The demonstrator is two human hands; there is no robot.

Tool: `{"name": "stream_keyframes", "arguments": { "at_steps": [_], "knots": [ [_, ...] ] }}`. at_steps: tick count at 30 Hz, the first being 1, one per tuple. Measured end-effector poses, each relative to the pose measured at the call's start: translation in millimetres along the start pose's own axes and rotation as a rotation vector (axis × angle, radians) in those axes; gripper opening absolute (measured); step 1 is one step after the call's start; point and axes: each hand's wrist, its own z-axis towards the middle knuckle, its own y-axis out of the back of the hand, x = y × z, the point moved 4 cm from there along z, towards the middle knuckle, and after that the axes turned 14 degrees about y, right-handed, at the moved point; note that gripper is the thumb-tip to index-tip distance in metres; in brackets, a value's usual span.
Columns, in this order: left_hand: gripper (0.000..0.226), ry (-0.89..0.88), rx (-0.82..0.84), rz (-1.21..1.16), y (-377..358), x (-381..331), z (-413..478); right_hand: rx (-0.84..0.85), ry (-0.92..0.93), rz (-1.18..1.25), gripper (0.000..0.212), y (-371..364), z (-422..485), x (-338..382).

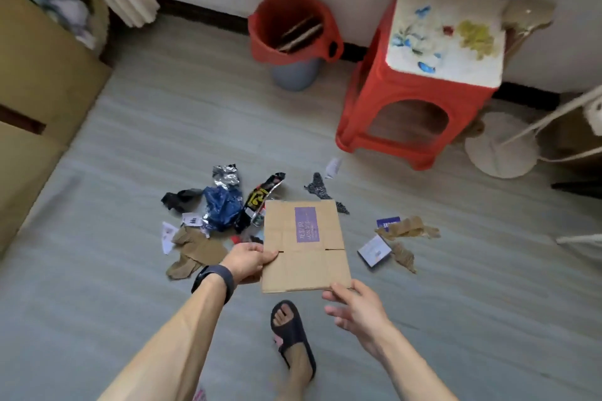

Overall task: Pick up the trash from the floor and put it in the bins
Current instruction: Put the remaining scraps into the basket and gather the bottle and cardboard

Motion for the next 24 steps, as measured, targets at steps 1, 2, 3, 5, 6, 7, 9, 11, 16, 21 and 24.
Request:
{"name": "stream_keyframes", "arguments": {
  "at_steps": [1,2,3,5,6,7,9,11,16,21,24],
  "knots": [
    [0.026,-0.003,-0.010,-0.035,23,-2,3,0.000,0.036,-0.029,0.023,-23,12,16],
    [0.027,-0.010,-0.011,-0.052,39,-4,4,-0.017,0.070,-0.052,0.024,-39,21,30],
    [0.026,-0.015,-0.013,-0.053,50,-6,7,-0.037,0.103,-0.086,0.024,-52,28,44],
    [0.022,-0.030,-0.011,-0.052,67,-12,11,-0.058,0.154,-0.134,0.016,-77,41,70],
    [0.021,-0.048,-0.008,-0.034,75,-17,9,-0.064,0.187,-0.159,0.014,-90,47,87],
    [0.020,-0.071,-0.019,-0.001,83,-22,9,-0.074,0.223,-0.196,0.014,-100,54,103],
    [0.016,-0.126,-0.063,0.030,101,-37,12,-0.079,0.310,-0.310,0.016,-121,74,149],
    [0.017,-0.181,-0.142,0.022,119,-50,12,-0.125,0.415,-0.370,0.008,-135,98,196],
    [0.011,-0.193,-0.214,-0.074,147,-71,11,-0.238,0.592,-0.445,0.017,-156,167,319],
    [0.010,-0.174,-0.264,-0.090,171,-111,7,-0.217,0.626,-0.225,0.029,-189,227,428],
    [0.009,-0.192,-0.287,-0.121,176,-147,9,-0.199,0.592,-0.159,0.057,-204,249,461]
  ]
}}
